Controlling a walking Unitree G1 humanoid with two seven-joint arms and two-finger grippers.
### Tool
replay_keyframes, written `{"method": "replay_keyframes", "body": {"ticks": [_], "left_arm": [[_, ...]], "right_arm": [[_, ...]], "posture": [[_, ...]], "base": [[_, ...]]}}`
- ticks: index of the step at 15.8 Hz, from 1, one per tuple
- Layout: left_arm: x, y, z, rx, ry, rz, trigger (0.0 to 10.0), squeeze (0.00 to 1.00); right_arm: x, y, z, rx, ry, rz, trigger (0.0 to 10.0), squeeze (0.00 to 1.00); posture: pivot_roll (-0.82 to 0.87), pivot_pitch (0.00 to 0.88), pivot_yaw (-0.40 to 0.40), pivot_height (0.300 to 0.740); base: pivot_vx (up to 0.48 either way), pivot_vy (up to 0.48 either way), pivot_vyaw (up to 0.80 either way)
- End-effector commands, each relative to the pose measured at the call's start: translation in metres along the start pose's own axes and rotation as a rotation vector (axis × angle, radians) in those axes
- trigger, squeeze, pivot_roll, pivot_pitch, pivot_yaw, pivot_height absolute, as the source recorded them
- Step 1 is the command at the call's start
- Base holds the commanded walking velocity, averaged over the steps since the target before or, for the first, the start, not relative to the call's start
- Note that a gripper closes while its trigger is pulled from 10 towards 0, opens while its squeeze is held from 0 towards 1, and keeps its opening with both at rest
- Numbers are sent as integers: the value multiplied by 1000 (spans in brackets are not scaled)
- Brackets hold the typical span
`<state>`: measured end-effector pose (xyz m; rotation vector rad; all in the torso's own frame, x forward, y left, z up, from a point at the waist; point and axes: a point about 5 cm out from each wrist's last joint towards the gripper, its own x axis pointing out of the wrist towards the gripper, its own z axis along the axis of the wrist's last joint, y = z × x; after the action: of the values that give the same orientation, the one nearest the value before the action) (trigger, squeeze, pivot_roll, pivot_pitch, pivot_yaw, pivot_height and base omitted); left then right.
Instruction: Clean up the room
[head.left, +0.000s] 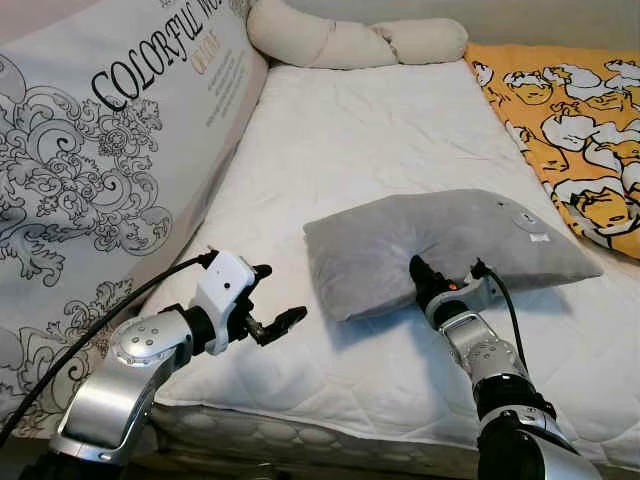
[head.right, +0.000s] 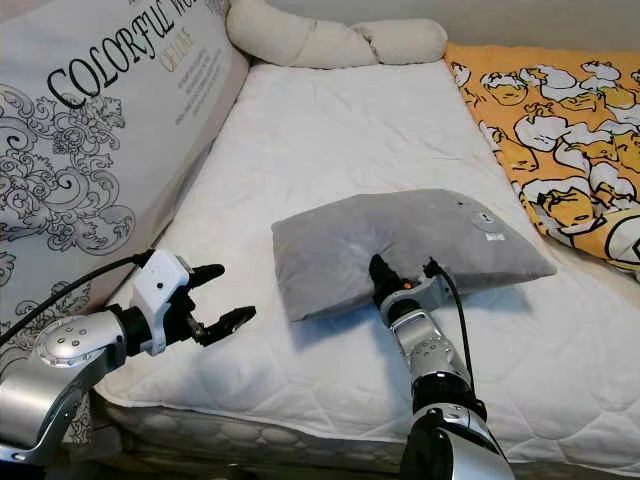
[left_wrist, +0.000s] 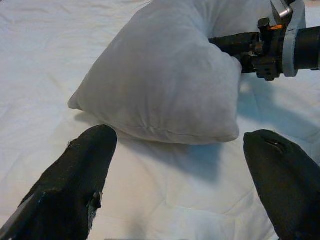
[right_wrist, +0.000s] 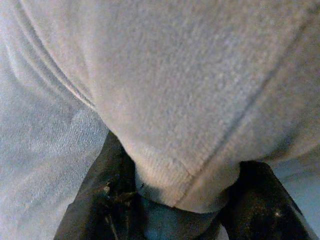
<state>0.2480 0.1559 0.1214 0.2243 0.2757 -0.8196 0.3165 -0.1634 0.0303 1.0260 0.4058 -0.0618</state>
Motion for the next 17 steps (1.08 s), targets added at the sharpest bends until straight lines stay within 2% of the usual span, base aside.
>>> {"method": "replay_keyframes", "body": {"ticks": [1,7,10,11,13,15,16,17], "left_arm": [[-2,-3,0,-2,9,-23,10000,0],[-2,-6,-3,-25,15,-36,10000,0],[-6,-5,-1,-41,2,-1,10000,0],[-7,-5,-2,-45,1,4,10000,0],[-10,-6,-6,-55,3,24,10000,0],[-10,-5,-6,-56,2,40,10000,0],[-14,0,-3,-74,-34,120,10000,0],[-17,2,-3,-79,-45,161,10000,0]], "right_arm": [[1,1,-1,-35,11,-14,0,0],[5,5,6,-140,-11,-47,0,0],[13,21,14,-331,28,-45,0,0],[15,25,16,-362,29,-36,0,0],[23,53,25,-453,12,29,0,0],[26,67,29,-463,9,69,0,0],[31,99,34,-480,13,176,0,0],[32,112,35,-497,15,222,0,0]], "posture": [[-15,0,81,740],[-31,0,101,740],[-4,0,81,740],[-3,0,78,740],[14,0,56,740],[28,0,43,740],[38,0,38,740],[37,0,37,740]], "base": [[0,0,0],[0,0,0],[0,0,0],[0,0,0],[0,0,0],[0,0,0],[0,0,0],[0,0,0]]}}
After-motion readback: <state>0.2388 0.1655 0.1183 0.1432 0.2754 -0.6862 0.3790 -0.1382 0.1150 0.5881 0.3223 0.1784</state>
